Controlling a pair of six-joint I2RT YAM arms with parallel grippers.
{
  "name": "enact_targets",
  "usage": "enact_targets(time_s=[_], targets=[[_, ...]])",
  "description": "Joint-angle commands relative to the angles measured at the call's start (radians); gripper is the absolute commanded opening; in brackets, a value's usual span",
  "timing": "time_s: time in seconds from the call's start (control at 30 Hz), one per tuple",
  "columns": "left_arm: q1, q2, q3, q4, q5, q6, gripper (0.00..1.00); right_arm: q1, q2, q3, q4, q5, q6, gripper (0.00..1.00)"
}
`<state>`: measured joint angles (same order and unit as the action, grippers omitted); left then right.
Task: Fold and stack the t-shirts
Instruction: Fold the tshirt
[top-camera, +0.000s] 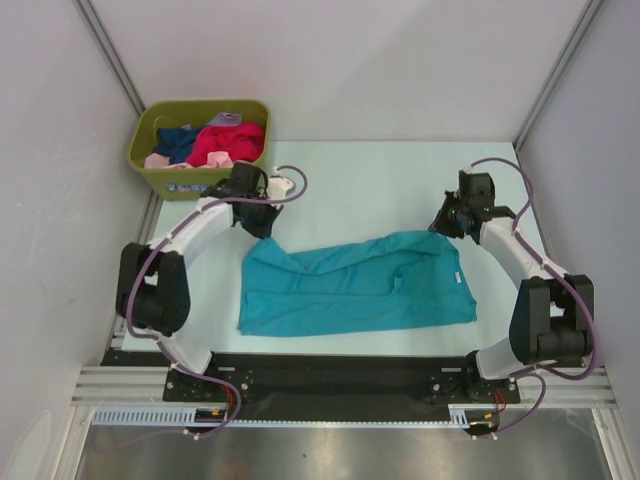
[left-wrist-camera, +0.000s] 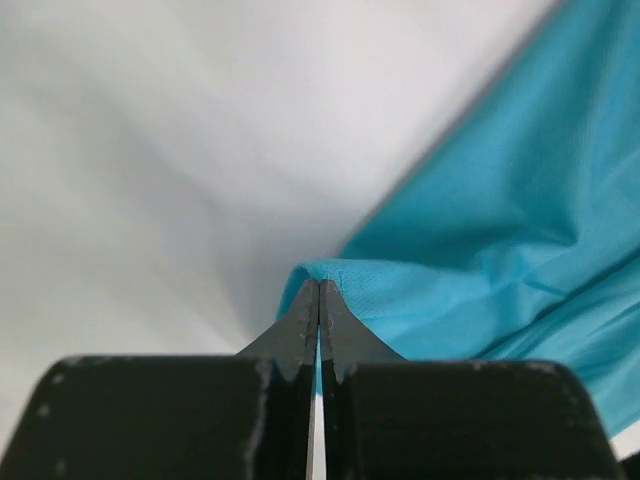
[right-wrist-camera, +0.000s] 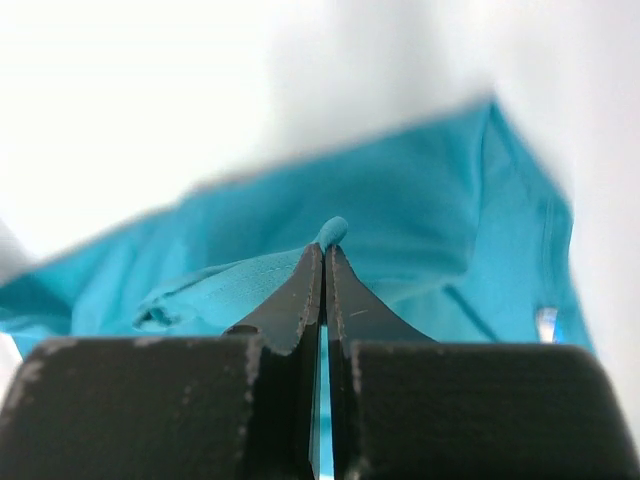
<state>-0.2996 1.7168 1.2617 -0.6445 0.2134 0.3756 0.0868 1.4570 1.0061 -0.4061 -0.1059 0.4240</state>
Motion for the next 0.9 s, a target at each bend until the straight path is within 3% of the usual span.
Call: enact_targets(time_s=[0.0,0.17,0.47,0.63,0.87], targets=[[0.068,-0.137,0.047,0.051,-0.026,-0.037,0.00,-0.019,0.046,0.126,0.040,-0.008,-0.040,0.00],[0.122,-0.216,-0.020,0.056,-0.016,-0.040,0.00,-0.027,0.039,0.177,-0.034,0.021,-0.097,0.00],[0.128,-0.397,-0.244,0.048,0.063,0.008,0.00,-0.029,-0.295,-0.128,-0.163,0.054,-0.013,0.00],[0.126,-0.427,-0.309,0.037,0.066,0.025,0.00,-0.030,-0.368,-0.276,-0.177,0.035,0.073,0.00],[0.129,-0.444,-0.366,0.043,0.047,0.031,0.00,-0.033,-0.402,-0.307,-0.218,0.048,0.099,0.00]])
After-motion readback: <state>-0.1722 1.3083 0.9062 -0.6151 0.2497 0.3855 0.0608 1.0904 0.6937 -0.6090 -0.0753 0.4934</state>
